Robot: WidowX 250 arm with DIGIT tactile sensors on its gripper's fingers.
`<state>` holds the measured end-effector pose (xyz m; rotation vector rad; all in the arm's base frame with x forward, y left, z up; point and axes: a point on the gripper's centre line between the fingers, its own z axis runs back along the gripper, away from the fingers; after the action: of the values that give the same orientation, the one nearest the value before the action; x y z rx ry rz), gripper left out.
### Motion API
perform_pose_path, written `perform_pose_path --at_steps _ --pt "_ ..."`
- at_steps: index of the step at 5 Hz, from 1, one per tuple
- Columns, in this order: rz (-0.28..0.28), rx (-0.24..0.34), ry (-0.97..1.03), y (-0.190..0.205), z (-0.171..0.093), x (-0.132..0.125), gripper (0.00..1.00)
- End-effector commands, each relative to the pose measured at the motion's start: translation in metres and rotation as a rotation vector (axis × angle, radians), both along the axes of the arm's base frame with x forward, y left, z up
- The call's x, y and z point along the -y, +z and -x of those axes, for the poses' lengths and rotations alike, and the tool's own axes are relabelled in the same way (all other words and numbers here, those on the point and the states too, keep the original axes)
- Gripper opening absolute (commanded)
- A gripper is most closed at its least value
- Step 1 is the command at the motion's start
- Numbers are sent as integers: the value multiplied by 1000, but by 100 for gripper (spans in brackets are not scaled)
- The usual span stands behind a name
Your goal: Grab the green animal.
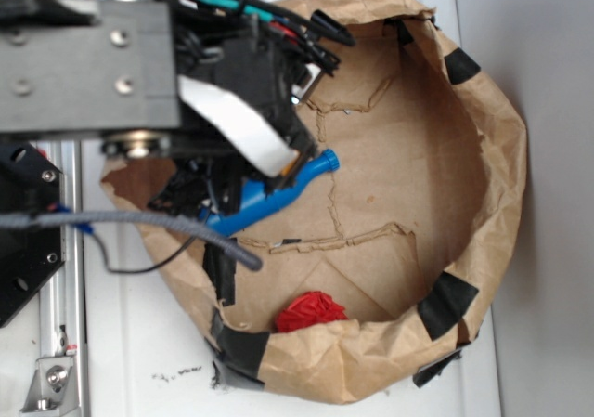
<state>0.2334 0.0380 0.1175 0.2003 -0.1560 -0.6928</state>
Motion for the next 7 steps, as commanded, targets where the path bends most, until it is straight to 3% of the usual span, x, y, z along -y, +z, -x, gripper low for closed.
perform_pose_path --at_steps 1,2,4,5,7 --pt "-45 -56 -42 -31 -8 -7 100" --pt "-112 -45 -127 -47 -4 -4 100" --pt "59 -81 -198 -50 -1 -6 100" --pt "149 -126 -200 -50 -7 -9 100" --pt "124 -140 -190 -53 -17 -10 100"
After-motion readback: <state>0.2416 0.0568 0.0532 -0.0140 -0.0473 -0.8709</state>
